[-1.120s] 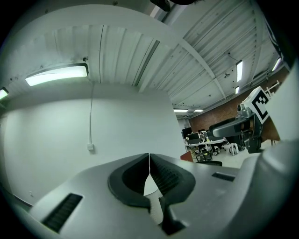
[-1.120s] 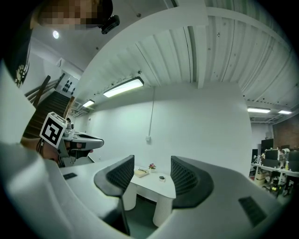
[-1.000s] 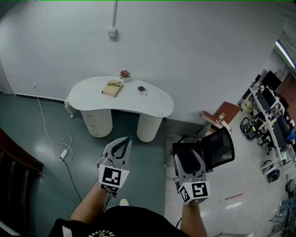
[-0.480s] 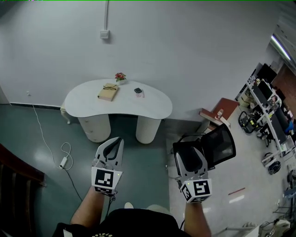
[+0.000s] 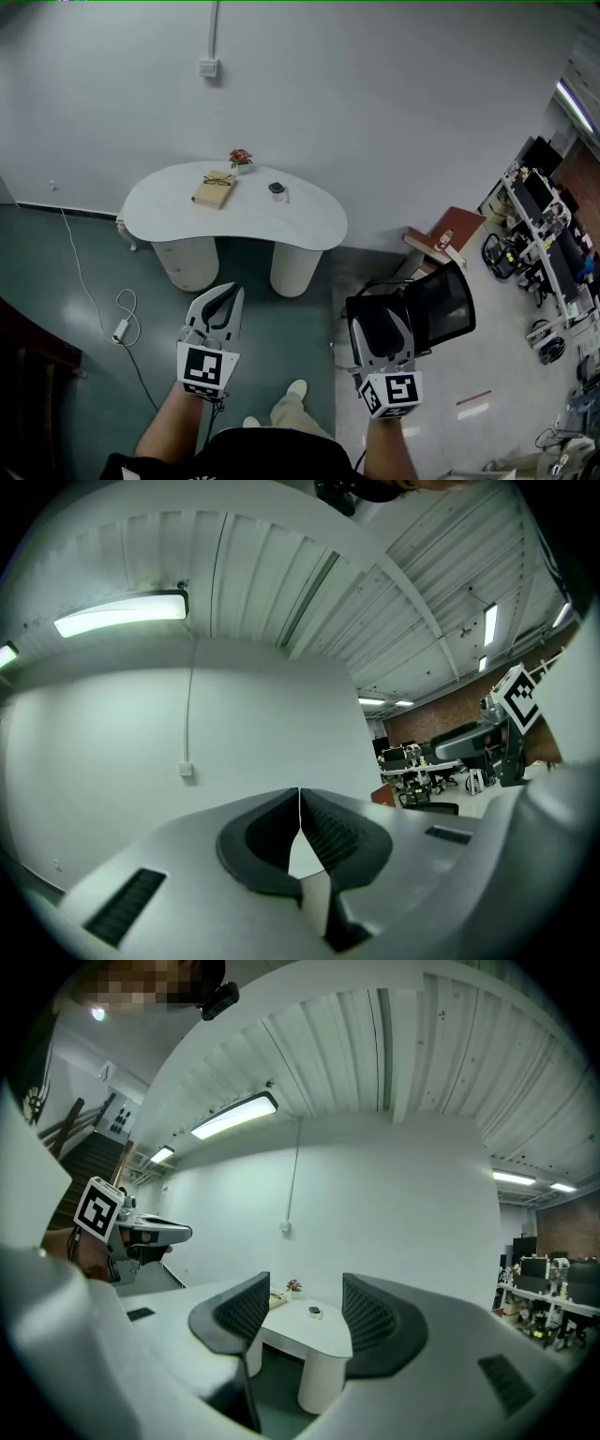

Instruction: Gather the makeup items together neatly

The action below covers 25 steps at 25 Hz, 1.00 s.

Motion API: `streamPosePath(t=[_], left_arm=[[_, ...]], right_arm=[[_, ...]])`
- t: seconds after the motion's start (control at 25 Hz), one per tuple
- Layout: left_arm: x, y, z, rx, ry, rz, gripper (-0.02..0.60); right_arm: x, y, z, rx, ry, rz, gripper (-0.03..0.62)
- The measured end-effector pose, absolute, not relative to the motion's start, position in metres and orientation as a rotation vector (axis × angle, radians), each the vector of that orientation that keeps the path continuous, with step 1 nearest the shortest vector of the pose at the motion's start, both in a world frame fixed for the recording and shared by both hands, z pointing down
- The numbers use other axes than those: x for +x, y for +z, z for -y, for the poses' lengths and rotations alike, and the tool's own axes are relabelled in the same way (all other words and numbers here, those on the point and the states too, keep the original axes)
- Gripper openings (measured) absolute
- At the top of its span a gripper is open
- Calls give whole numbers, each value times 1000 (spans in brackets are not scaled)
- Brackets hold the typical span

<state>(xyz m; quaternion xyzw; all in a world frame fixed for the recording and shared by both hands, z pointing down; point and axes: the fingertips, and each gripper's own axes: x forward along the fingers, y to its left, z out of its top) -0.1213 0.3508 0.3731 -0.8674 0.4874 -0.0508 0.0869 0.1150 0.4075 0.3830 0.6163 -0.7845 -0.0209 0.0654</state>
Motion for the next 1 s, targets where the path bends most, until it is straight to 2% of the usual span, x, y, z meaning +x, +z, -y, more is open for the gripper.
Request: streamPosePath(t=[1.0], left_arm=[[-30, 380, -199, -2582, -203, -1450, 25]], right_arm=[[176, 392, -237, 1757, -12, 2435, 236]])
